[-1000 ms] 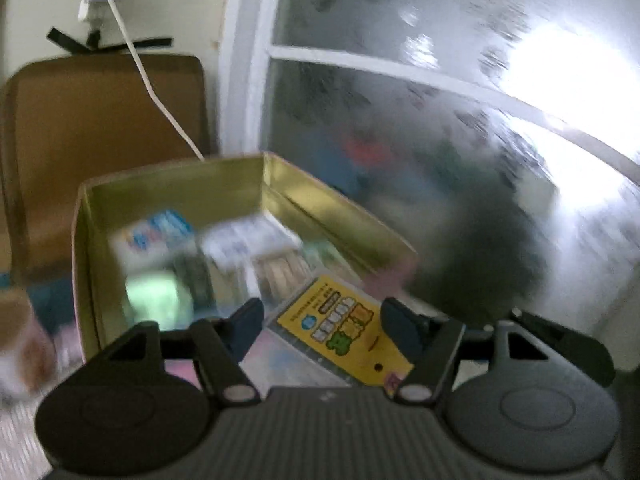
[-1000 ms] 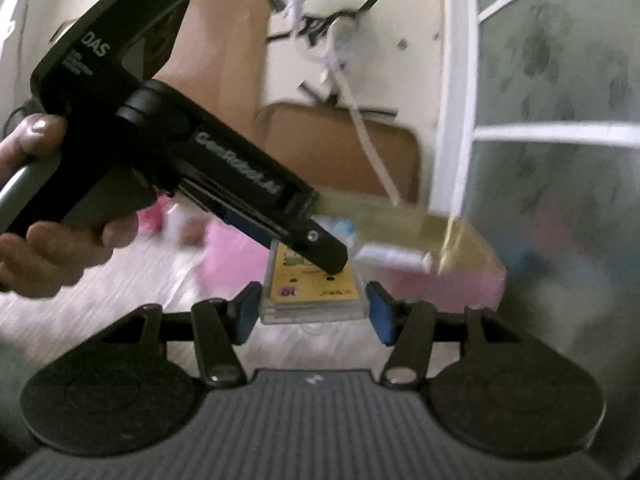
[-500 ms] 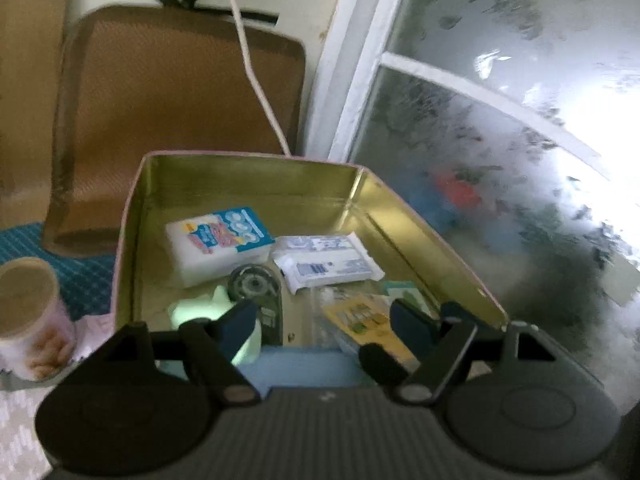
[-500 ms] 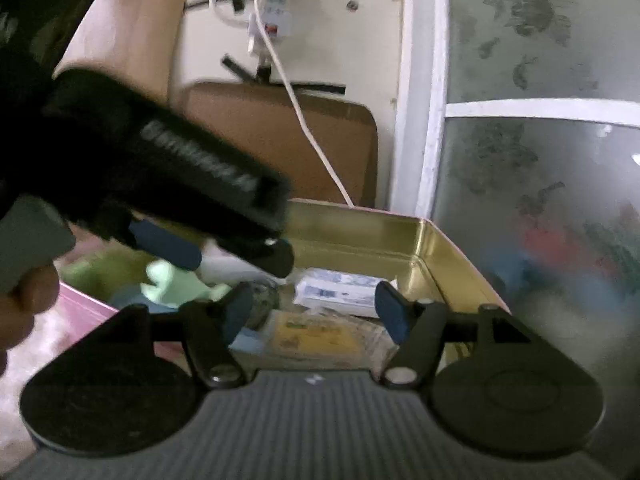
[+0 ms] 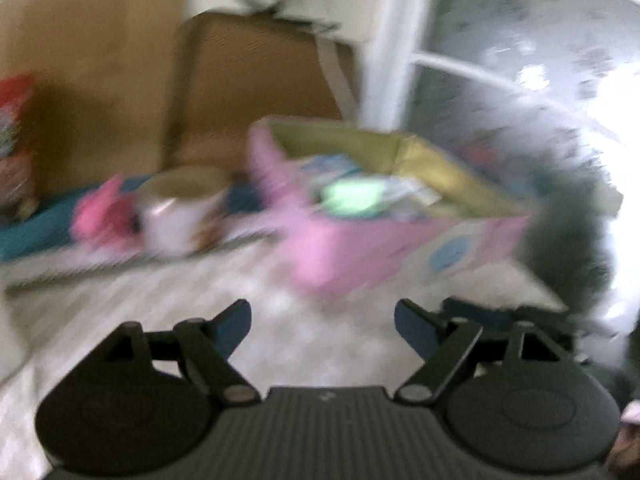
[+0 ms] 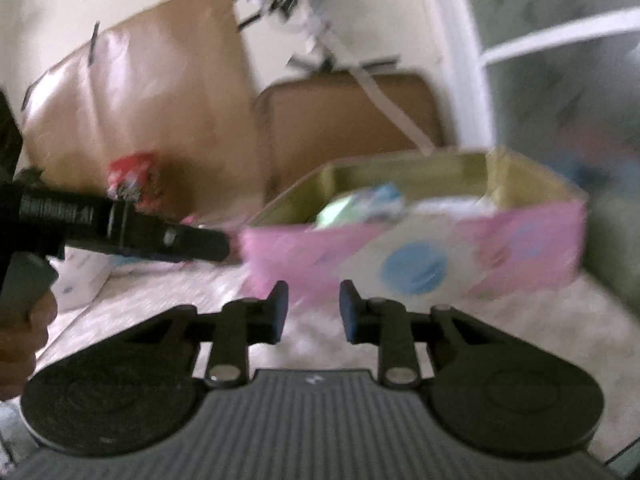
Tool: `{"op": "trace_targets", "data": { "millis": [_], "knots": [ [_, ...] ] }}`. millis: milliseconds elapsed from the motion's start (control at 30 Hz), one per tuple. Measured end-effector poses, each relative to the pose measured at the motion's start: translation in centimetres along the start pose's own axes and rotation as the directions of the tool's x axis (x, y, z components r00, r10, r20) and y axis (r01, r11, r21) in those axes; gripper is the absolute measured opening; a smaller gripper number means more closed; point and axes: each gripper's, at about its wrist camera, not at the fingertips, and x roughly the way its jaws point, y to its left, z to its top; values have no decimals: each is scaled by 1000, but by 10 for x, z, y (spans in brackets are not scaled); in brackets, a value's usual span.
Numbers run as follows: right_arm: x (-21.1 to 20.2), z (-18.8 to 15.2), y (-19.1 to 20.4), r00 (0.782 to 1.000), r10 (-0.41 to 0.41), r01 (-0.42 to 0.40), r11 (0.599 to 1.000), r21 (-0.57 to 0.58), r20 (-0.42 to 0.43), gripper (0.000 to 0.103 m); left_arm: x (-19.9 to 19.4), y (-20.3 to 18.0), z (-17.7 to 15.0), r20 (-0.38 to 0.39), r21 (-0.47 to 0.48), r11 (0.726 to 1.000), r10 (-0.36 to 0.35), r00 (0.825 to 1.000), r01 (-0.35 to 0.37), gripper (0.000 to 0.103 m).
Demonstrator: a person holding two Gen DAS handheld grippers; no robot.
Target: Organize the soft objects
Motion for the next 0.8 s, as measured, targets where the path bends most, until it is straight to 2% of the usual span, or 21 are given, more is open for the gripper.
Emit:
{"op": "trace_targets", "data": {
  "millis": [67,167,267,367,400,433,533,667,800],
  "knots": [
    [9,-4,18,998,39,-40,999,-18,-54,30,-1,22,-12,-28,-29,995,89,996,-90,81],
    [28,-6,43,984,106,-112,993,-36,-143,30,-13,58,-29,-40,-84,979,184,982,-187,81],
    [48,-4,67,961,170,-184,982,-46,-219,30,-27,85,-41,-27,-105,947,301,953,-302,81],
    [73,11,90,952,198,-223,971,-89,-234,30,-40,99,-53,1,-107,917,388,922,-385,81],
    [83,18,98,954,202,-230,967,-109,-223,31,-44,104,-54,11,-134,917,380,925,-375,81],
    [93,23,105,957,201,-232,963,-134,-211,31,-50,110,-55,32,-179,922,353,935,-342,81],
    [132,39,135,961,197,-241,942,-234,-196,31,-55,125,-56,55,-269,910,342,938,-316,81],
    [186,44,165,965,134,-205,921,-331,-227,31,-55,126,-56,61,-269,911,341,938,-313,82],
    [217,41,176,969,59,-153,906,-394,-241,31,-55,125,-57,67,-276,912,333,941,-303,83]
  ]
}}
